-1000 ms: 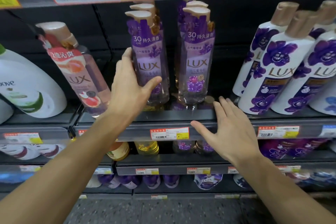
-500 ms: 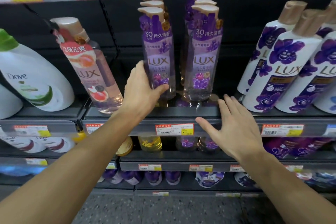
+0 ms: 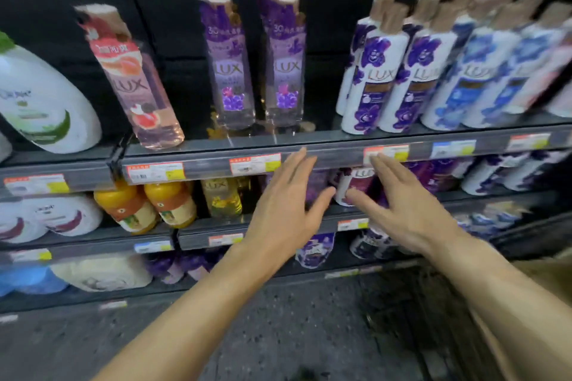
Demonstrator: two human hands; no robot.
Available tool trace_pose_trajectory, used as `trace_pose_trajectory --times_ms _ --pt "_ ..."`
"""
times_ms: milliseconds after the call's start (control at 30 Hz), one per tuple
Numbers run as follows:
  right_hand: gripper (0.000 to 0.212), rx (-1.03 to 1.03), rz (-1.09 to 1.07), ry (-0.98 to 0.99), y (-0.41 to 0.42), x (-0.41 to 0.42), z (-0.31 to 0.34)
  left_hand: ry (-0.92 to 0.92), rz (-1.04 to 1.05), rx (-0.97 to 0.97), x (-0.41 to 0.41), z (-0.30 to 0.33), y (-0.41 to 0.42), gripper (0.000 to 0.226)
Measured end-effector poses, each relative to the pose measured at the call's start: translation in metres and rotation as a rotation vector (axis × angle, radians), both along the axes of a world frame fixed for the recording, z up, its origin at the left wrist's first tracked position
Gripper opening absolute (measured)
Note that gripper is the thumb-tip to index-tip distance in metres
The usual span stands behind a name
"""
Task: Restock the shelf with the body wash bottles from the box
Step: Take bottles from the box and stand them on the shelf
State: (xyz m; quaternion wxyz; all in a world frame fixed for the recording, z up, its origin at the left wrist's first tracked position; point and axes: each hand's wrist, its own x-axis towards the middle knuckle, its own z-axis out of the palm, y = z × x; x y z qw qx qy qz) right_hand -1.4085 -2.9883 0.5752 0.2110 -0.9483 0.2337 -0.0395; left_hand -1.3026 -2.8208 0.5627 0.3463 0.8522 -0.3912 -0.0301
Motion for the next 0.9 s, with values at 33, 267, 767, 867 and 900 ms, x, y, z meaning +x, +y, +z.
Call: trace_pose_trajectory --times_ms 33,267,767,867,900 --pt "0.1 0.002 -0.035 0.013 -0.008 -0.022 0.007 0.042 -0.034 -0.014 -0.015 0.003 -0.013 0.062" --pt "0.109 0.013 -0.265 0.124 -0.085 -0.179 0.015 0.22 -0.281 0.035 -0.149 0.011 -0.133 0.067" --pt "0.084 0.49 -0.537 0.393 -0.253 -0.38 -0.203 0.417 -0.161 0.63 -0.37 -0.196 -0.336 0.056" --pt "0.077 0.632 -0.616 0.358 -0.268 -0.366 -0.222 0.588 -0.011 0.636 -0.382 -0.215 -0.351 0.038" --pt "0.073 0.644 -0.603 0.371 -0.269 -0.362 -0.228 0.637 0.036 0.642 -0.381 -0.22 -0.353 0.039"
